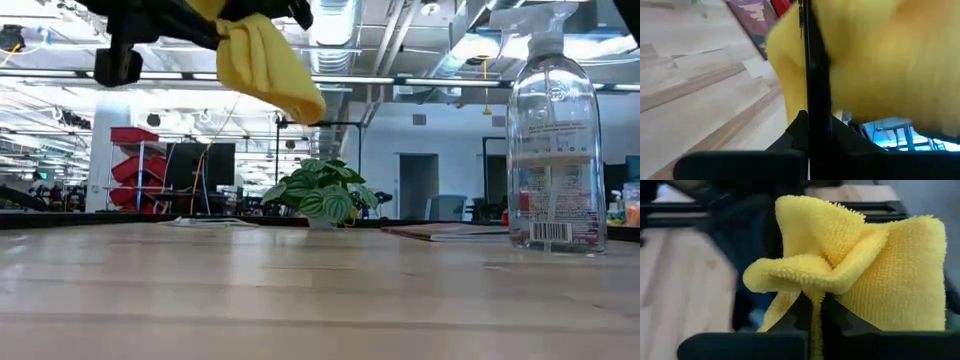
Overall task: Apply microfiber cloth
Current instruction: Wipe the front of the black cellphone with the yellow microfiber cloth
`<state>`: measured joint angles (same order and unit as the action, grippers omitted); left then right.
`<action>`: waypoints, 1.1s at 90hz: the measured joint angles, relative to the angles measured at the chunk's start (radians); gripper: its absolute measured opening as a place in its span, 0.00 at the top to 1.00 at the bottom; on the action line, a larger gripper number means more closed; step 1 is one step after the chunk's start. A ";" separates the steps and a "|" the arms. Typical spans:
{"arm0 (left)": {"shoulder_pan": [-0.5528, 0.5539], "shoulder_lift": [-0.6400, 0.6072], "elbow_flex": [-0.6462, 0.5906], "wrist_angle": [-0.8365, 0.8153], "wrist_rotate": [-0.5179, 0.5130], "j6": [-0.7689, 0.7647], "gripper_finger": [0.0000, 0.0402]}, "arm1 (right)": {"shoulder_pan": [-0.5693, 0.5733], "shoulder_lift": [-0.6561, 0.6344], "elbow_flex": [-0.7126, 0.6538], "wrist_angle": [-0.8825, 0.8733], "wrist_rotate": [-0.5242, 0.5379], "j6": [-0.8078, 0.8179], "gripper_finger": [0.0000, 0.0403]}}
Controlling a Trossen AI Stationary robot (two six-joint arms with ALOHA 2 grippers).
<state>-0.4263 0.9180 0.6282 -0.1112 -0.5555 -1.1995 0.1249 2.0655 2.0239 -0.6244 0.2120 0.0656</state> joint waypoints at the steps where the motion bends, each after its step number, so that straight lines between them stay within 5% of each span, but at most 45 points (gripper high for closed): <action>1: 0.000 0.000 0.001 0.000 0.000 0.003 0.98 | 0.000 0.000 0.000 0.002 -0.001 -0.003 1.00; 29: -0.008 -0.002 0.036 0.016 -0.026 0.025 0.98 | -0.066 -0.072 0.000 -0.074 0.147 0.041 1.00; 65: -0.010 -0.004 0.041 0.035 -0.023 0.069 0.98 | 0.011 -0.037 -0.001 0.056 0.001 0.057 1.00; 99: -0.022 -0.003 0.044 0.050 -0.055 0.079 0.98 | -0.018 -0.044 0.001 -0.030 0.068 0.012 1.00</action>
<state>-0.4479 0.9149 0.6727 -0.0615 -0.6101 -1.1203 0.1064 2.0215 2.0250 -0.6546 0.2798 0.0780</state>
